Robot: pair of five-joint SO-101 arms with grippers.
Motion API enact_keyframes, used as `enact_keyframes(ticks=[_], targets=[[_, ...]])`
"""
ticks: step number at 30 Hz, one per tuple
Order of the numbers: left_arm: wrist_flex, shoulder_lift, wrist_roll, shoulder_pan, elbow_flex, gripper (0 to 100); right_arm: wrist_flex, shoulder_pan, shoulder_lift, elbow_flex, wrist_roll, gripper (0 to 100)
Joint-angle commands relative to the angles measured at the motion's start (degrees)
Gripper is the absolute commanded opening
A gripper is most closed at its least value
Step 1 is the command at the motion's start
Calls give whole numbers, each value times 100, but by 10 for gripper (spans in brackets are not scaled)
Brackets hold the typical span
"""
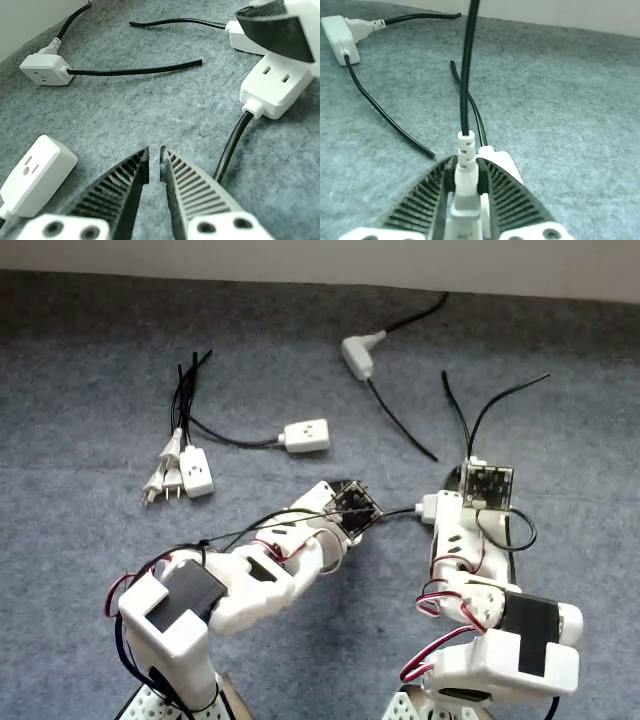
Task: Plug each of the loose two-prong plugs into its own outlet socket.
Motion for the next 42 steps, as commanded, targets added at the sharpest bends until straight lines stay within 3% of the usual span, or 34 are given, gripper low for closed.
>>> enact_keyframes(ticks=[1, 13, 19, 42], targets=[[-132, -13, -44, -13, -198, 66, -127, 48, -180, -171, -229, 5], [-132, -13, -44, -13, -198, 66, -57, 31, -866, -119, -510, 5], [-132, -13, -53, 40, -198, 66, 1007, 57, -1701, 347, -510, 5], [-114, -4, -62, 136, -189, 66, 1270, 198, -963, -22, -475, 5]])
